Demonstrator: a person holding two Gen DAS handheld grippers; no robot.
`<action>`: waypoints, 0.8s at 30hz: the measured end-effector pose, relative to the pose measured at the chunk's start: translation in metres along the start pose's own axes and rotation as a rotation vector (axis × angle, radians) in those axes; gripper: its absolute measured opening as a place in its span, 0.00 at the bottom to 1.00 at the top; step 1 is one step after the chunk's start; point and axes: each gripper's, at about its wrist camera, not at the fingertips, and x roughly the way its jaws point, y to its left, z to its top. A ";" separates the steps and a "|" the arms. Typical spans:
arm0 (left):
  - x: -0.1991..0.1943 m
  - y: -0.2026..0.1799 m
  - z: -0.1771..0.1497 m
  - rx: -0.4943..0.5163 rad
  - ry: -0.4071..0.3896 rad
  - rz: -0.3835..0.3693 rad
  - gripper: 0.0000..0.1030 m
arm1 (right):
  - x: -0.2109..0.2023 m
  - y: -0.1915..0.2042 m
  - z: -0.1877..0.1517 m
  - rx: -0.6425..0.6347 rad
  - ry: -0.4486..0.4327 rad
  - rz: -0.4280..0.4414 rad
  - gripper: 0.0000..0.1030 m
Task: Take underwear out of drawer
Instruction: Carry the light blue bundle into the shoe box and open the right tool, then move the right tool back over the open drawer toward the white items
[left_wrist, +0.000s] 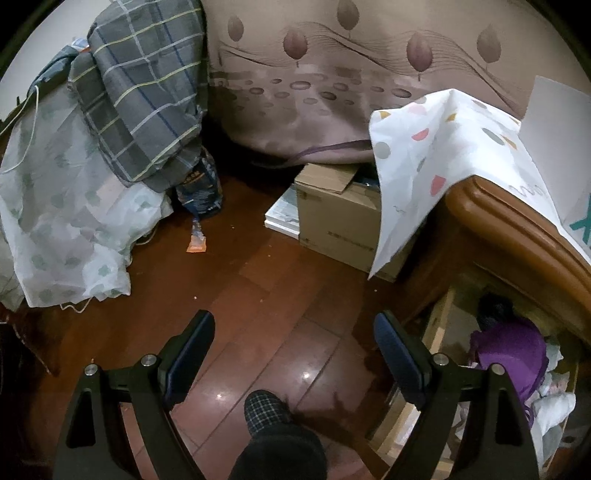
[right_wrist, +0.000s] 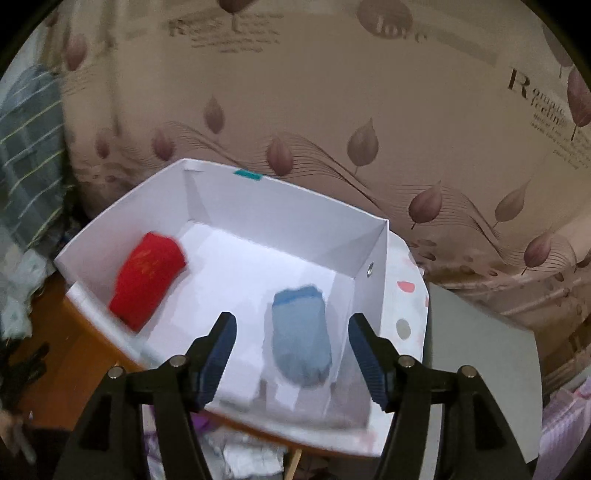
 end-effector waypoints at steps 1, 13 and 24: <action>0.000 -0.001 0.000 0.005 -0.001 -0.006 0.84 | -0.010 0.002 -0.008 -0.017 -0.003 0.010 0.63; -0.002 -0.018 -0.004 0.065 0.002 -0.046 0.84 | -0.018 0.012 -0.143 -0.136 0.210 0.120 0.63; 0.004 -0.028 -0.007 0.108 0.030 -0.071 0.84 | 0.085 0.020 -0.207 -0.213 0.395 0.158 0.63</action>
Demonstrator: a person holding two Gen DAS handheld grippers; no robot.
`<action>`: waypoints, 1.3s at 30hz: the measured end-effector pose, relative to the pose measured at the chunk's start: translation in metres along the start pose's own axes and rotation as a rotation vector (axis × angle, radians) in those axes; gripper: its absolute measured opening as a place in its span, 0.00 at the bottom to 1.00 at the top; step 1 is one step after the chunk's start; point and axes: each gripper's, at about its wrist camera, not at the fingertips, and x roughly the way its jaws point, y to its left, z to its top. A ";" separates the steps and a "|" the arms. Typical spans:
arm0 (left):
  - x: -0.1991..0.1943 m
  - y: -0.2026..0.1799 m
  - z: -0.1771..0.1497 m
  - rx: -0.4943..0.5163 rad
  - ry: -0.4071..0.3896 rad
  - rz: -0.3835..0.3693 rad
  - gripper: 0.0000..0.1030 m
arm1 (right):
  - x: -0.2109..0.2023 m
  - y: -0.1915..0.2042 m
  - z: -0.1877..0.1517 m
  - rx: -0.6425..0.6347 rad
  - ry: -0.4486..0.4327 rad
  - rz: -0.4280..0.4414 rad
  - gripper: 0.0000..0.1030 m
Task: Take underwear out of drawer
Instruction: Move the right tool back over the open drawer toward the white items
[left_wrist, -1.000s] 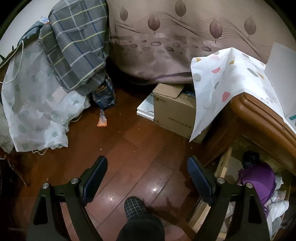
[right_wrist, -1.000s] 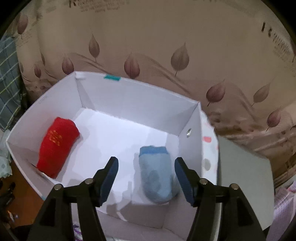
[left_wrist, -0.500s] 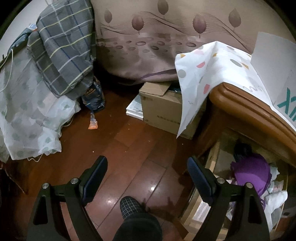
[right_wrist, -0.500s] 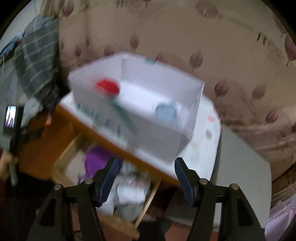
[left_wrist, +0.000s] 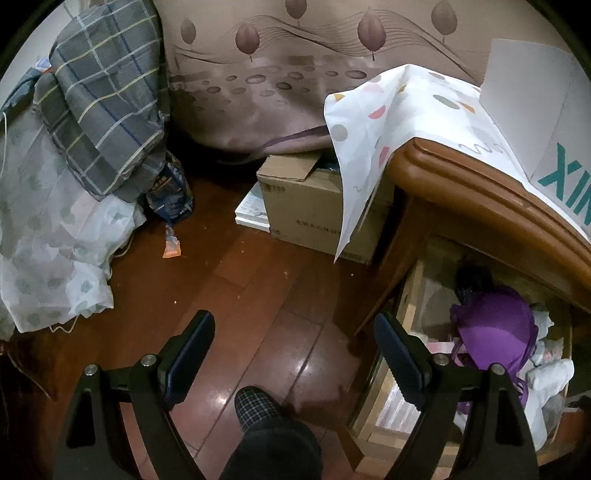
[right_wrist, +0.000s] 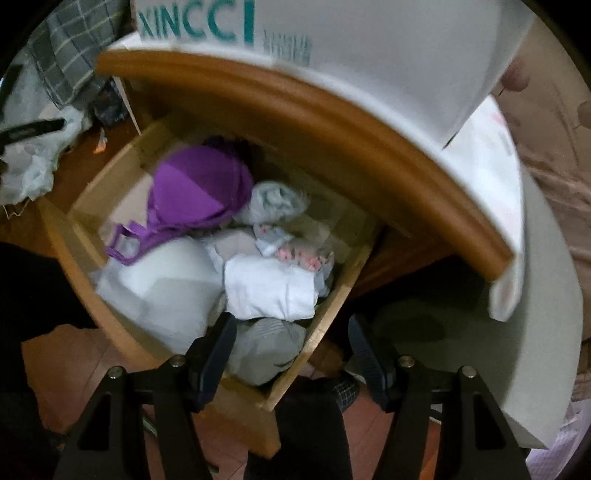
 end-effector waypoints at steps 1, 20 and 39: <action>0.000 -0.001 0.000 0.001 0.003 -0.004 0.84 | 0.009 -0.002 0.001 0.013 0.016 0.014 0.63; 0.005 -0.017 -0.001 0.082 0.027 -0.027 0.84 | 0.100 0.020 0.026 -0.038 0.143 0.053 0.80; 0.007 -0.025 -0.004 0.116 0.035 -0.039 0.84 | 0.094 0.030 0.021 -0.052 0.112 0.006 0.66</action>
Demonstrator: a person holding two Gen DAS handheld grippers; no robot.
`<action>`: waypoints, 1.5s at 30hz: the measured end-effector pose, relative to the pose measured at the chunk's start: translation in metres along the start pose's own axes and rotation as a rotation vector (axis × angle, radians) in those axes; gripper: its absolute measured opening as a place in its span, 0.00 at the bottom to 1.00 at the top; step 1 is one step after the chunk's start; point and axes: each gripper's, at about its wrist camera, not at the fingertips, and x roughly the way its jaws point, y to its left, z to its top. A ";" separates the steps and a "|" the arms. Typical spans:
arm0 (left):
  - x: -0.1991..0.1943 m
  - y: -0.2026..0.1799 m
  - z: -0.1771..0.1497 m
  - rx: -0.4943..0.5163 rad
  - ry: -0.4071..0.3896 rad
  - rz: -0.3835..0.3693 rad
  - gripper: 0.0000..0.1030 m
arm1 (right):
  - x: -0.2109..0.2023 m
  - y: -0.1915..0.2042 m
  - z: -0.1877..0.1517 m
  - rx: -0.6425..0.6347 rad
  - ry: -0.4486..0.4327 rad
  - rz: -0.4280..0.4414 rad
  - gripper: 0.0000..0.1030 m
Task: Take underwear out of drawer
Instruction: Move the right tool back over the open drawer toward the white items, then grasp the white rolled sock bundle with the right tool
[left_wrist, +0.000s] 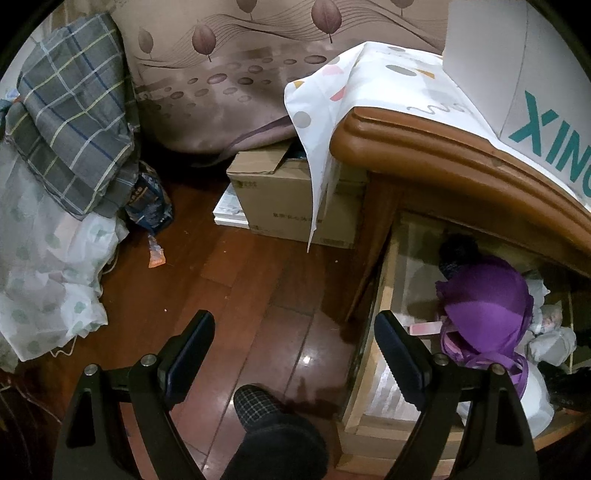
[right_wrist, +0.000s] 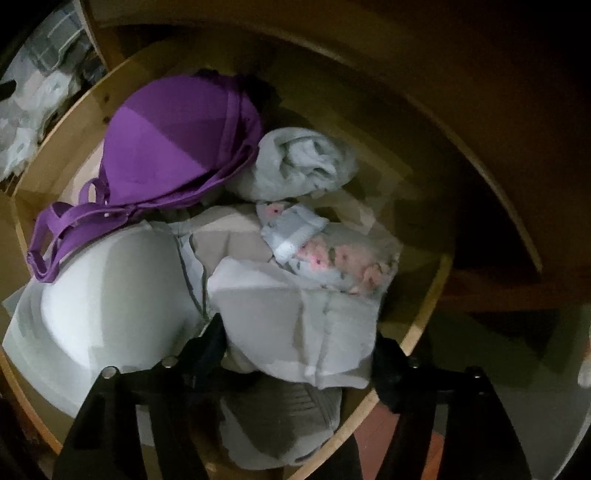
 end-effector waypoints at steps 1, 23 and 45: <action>0.000 0.000 0.000 -0.001 0.002 -0.001 0.84 | -0.005 0.000 -0.003 0.012 -0.014 -0.004 0.65; 0.025 -0.046 -0.008 -0.045 0.211 -0.255 0.89 | -0.091 -0.059 -0.074 0.435 -0.342 0.063 0.62; 0.098 -0.102 -0.028 -0.590 0.501 -0.540 0.76 | -0.103 -0.074 -0.078 0.520 -0.435 0.121 0.62</action>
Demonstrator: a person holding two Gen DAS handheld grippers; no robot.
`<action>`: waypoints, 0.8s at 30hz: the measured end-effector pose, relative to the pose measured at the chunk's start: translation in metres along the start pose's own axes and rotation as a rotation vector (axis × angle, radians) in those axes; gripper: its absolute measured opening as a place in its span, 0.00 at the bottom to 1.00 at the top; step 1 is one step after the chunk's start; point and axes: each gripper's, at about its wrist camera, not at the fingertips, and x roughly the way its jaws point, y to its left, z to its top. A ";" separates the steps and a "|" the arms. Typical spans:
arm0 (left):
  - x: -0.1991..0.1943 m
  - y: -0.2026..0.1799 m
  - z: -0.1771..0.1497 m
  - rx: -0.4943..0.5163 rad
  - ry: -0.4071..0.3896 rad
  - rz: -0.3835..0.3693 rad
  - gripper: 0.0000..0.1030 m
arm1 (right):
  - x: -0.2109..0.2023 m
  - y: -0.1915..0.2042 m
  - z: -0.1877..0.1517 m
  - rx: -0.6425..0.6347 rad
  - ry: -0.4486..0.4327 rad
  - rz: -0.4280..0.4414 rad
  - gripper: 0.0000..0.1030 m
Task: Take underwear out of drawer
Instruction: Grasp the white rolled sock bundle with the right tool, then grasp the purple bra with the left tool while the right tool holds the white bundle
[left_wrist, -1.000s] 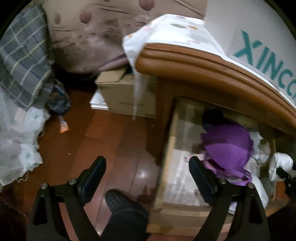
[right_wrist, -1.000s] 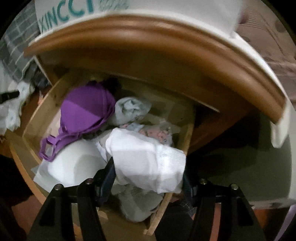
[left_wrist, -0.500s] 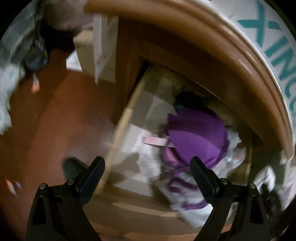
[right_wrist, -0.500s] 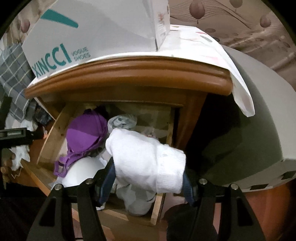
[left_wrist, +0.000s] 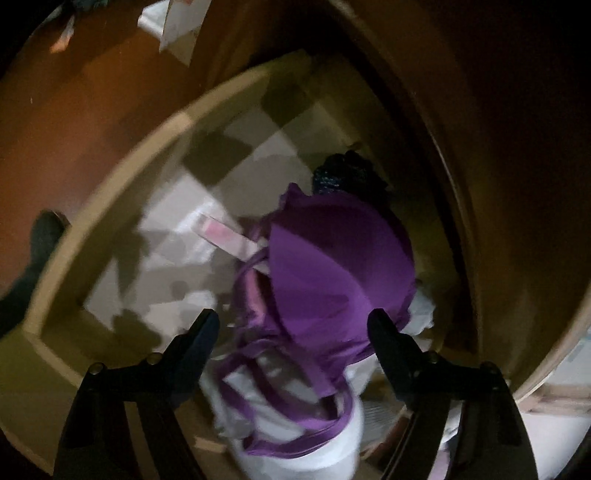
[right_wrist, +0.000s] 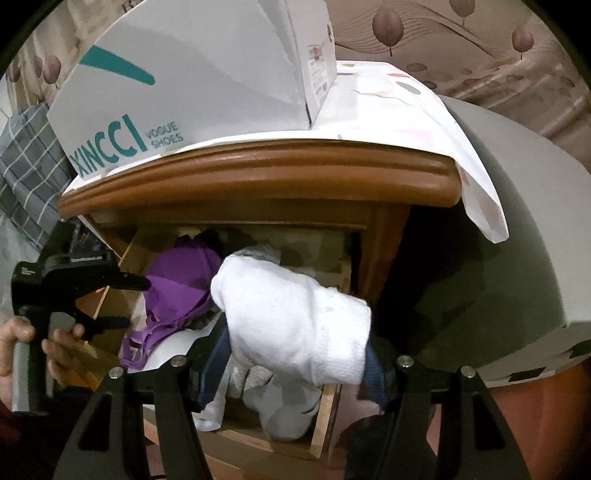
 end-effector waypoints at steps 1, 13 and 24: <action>0.002 0.000 0.002 -0.014 0.007 -0.015 0.75 | -0.001 -0.001 0.000 0.003 -0.003 0.000 0.62; 0.030 -0.009 0.013 -0.094 0.026 -0.136 0.52 | -0.006 -0.007 -0.001 0.036 -0.016 -0.014 0.62; 0.012 -0.018 0.008 -0.012 -0.063 -0.199 0.10 | -0.004 -0.009 0.000 0.037 -0.011 -0.013 0.62</action>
